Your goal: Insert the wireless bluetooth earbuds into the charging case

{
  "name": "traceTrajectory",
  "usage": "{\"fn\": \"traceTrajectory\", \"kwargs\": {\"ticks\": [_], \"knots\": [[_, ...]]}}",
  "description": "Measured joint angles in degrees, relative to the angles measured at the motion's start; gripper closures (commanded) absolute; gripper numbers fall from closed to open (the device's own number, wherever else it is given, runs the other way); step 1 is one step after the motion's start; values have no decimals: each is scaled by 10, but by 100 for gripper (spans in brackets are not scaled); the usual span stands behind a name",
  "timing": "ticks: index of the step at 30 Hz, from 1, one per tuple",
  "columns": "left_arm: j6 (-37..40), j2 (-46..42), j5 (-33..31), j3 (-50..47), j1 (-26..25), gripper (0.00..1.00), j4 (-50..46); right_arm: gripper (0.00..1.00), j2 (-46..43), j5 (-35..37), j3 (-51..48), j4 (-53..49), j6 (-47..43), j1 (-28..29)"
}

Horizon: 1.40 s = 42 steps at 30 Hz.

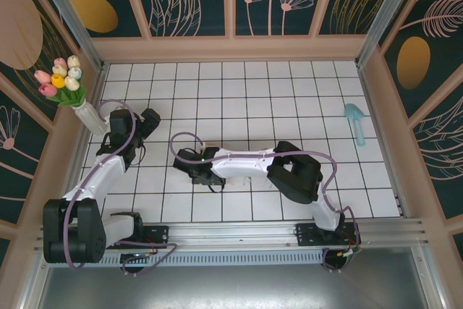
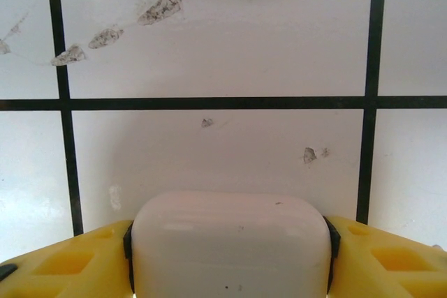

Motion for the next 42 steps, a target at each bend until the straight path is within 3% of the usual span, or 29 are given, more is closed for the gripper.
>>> {"fn": "traceTrajectory", "kwargs": {"ticks": [6,19,28,36,42], "knots": [[0,-1,24,2,0,1,13,47,-2,5,0,0,3,2],[-15,-45,87,2,0,1,66,47,-57,6,-33,24,6,-17],[-29,-46,173,-33,0,1,171,47,-173,6,-59,79,-27,-127],[-71,-24,251,-96,-7,1,322,47,-189,-39,-62,148,-62,-246],[-95,25,291,-115,-73,1,449,47,-189,-95,-62,205,-66,-307]]}}
